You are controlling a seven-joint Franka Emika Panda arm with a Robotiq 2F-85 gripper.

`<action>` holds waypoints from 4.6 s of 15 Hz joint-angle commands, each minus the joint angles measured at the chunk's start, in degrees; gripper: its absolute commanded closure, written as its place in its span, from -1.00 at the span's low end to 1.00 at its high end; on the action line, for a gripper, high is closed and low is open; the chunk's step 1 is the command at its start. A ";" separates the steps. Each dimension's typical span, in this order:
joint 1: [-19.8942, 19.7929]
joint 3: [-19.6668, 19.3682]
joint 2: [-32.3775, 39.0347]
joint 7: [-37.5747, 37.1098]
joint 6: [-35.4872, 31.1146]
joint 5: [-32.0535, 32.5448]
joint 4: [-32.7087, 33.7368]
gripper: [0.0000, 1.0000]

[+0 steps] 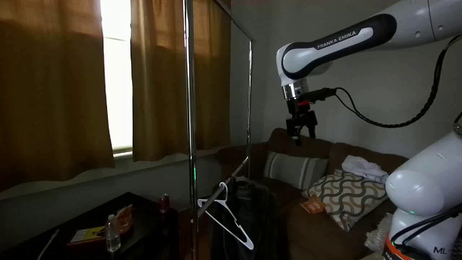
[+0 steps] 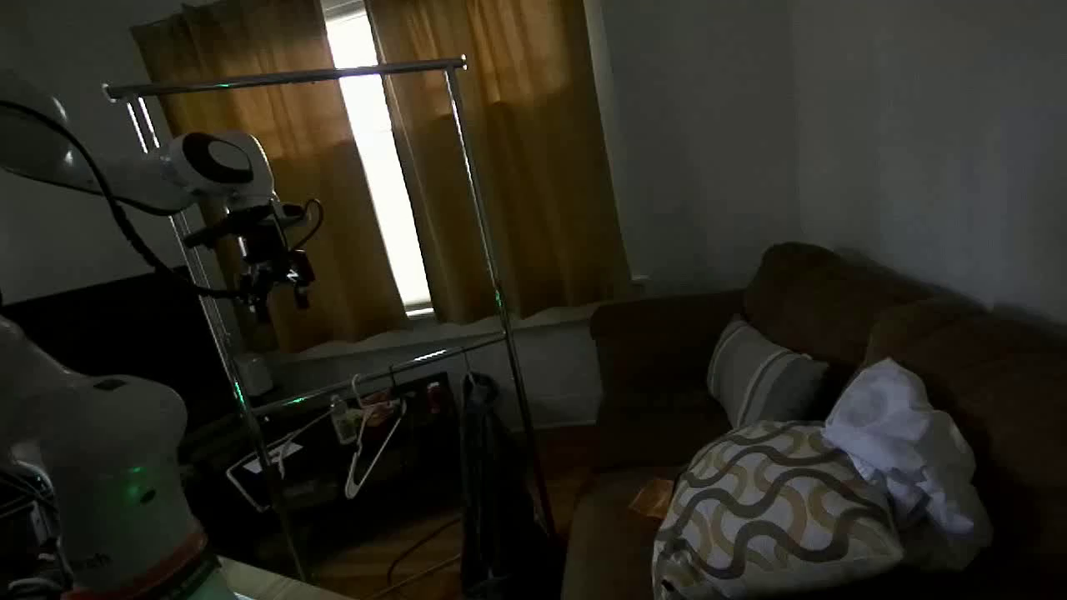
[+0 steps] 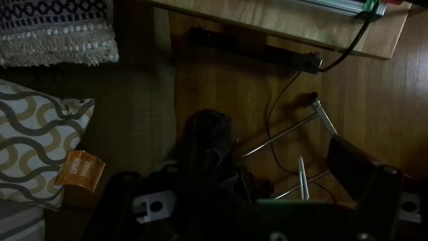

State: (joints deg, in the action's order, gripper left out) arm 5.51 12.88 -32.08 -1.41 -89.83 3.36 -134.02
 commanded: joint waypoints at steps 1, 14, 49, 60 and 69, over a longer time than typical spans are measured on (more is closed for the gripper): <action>1.50 -1.17 0.23 -0.64 0.16 0.53 0.14 -1.00; 4.78 -0.37 17.75 0.29 -17.03 -5.94 -3.38 -1.00; -13.75 21.57 63.92 12.47 -98.80 -4.97 -2.26 -1.00; -14.84 18.37 71.45 11.32 -103.22 7.59 2.73 -0.79; -12.48 15.27 73.07 11.60 -103.71 9.56 4.84 0.75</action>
State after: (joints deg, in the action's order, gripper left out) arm -8.94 30.52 40.26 11.47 -192.13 10.98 -129.93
